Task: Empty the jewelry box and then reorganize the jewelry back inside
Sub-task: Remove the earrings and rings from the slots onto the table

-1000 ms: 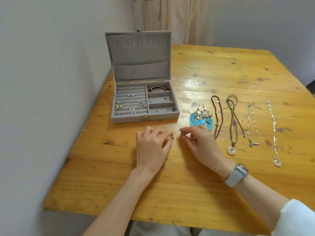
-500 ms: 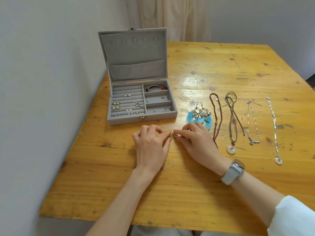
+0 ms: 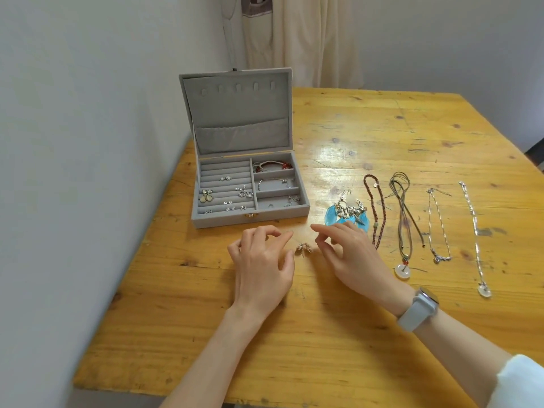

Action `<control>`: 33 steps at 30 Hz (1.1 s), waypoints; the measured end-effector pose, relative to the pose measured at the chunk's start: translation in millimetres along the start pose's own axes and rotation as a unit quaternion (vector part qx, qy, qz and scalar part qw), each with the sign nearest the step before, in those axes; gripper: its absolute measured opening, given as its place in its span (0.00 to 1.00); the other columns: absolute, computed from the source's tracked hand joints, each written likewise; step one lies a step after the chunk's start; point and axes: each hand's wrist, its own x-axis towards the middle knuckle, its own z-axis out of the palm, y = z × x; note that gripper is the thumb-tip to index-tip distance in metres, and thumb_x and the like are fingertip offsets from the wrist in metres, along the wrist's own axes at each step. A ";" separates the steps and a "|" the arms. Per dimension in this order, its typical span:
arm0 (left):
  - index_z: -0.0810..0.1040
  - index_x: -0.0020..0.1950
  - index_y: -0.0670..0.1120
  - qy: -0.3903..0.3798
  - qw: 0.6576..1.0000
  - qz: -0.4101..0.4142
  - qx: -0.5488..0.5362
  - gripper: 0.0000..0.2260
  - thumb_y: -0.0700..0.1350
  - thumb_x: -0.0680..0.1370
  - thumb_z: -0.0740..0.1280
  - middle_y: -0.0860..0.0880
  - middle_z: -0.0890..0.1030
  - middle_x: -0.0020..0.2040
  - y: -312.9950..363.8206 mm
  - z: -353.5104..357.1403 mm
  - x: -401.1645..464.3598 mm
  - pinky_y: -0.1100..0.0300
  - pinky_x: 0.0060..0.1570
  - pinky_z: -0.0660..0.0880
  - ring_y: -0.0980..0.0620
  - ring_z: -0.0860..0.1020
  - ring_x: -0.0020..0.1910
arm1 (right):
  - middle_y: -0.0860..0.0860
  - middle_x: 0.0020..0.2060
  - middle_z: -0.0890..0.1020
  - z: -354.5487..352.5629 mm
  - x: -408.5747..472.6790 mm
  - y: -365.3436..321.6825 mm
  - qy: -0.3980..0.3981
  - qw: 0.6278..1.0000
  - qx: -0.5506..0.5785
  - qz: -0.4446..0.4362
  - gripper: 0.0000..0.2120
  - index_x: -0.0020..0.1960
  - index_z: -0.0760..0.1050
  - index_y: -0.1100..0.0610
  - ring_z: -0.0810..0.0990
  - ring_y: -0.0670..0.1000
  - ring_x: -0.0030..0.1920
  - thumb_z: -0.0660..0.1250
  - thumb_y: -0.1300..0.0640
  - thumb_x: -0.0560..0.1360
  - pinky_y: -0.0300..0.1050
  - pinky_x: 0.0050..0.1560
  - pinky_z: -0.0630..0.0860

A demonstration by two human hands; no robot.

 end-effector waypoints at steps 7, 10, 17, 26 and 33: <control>0.80 0.54 0.49 0.035 0.998 -0.038 0.026 0.11 0.41 0.72 0.69 0.50 0.78 0.51 -41.6 -33.8 38.3 0.57 0.55 0.57 0.50 0.73 0.54 | 0.50 0.42 0.80 -3.9 43.8 -23.2 0.012 1.000 0.015 -0.019 0.12 0.56 0.77 0.58 0.72 0.50 0.43 0.63 0.64 0.75 0.42 0.47 0.68; 0.81 0.53 0.49 0.032 0.995 -0.077 0.056 0.10 0.41 0.73 0.67 0.49 0.78 0.52 -64.6 -45.8 62.0 0.53 0.55 0.60 0.49 0.73 0.55 | 0.52 0.43 0.80 4.2 71.7 -35.7 0.006 0.999 0.030 -0.027 0.10 0.55 0.78 0.59 0.73 0.51 0.45 0.62 0.63 0.75 0.42 0.47 0.68; 0.77 0.60 0.49 -0.011 0.990 -0.105 0.094 0.13 0.44 0.76 0.63 0.46 0.69 0.65 -98.0 -45.8 104.0 0.52 0.62 0.60 0.48 0.65 0.65 | 0.53 0.50 0.79 43.1 142.2 -56.9 -0.036 0.999 -0.008 -0.028 0.12 0.58 0.77 0.55 0.72 0.54 0.54 0.59 0.57 0.77 0.47 0.55 0.69; 0.76 0.61 0.51 -0.032 0.992 -0.100 0.066 0.14 0.45 0.76 0.63 0.47 0.58 0.73 -120.3 -30.0 117.8 0.51 0.68 0.56 0.48 0.55 0.72 | 0.50 0.51 0.77 84.7 180.9 -62.7 -0.052 0.997 -0.059 -0.002 0.12 0.57 0.76 0.48 0.68 0.53 0.57 0.61 0.51 0.76 0.50 0.55 0.65; 0.79 0.57 0.55 -0.062 0.992 -0.104 0.040 0.10 0.49 0.78 0.62 0.49 0.53 0.76 -116.9 -22.6 124.3 0.51 0.70 0.49 0.49 0.48 0.74 | 0.50 0.50 0.77 81.7 184.6 -55.7 -0.051 0.998 -0.034 -0.017 0.09 0.53 0.77 0.53 0.70 0.51 0.56 0.62 0.53 0.75 0.50 0.55 0.64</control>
